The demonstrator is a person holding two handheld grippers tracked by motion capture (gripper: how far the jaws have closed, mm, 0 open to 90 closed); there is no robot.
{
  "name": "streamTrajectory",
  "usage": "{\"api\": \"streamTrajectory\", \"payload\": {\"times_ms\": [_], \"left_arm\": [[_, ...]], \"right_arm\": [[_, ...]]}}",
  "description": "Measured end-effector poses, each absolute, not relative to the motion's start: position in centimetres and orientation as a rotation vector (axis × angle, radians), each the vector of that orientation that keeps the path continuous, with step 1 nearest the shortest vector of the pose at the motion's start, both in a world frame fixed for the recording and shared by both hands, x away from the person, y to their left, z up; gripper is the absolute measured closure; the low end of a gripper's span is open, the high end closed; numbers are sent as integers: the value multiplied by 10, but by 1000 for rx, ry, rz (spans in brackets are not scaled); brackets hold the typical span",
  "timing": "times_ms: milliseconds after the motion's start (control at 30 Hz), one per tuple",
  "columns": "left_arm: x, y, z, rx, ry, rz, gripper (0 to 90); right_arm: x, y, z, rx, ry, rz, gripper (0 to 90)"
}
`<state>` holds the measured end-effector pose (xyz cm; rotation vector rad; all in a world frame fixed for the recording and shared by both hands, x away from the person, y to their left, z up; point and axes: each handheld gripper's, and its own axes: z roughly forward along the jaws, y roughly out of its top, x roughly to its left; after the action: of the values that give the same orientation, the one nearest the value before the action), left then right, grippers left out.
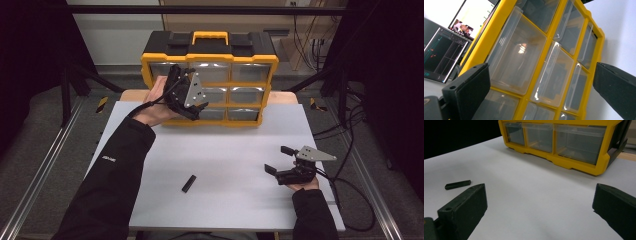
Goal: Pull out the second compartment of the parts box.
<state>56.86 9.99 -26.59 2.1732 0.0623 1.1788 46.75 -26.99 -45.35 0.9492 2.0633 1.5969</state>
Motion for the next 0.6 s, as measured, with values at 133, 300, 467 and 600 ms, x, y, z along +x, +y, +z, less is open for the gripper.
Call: {"api": "streamTrajectory", "payload": {"times_ms": [133,300,467,600], "left_arm": [[571,98,-265,2173,54,1188,7],[575,94,-265,2191,27,1215,7],[581,90,-265,2196,10,1245,7],[584,88,-266,2203,3,1257,7]], "right_arm": [[467,-270,-453,948,2062,1597,1],[467,-270,-453,949,2064,1593,2],[467,-270,-453,950,2064,1592,1],[467,-270,-453,950,2063,1593,1]]}}
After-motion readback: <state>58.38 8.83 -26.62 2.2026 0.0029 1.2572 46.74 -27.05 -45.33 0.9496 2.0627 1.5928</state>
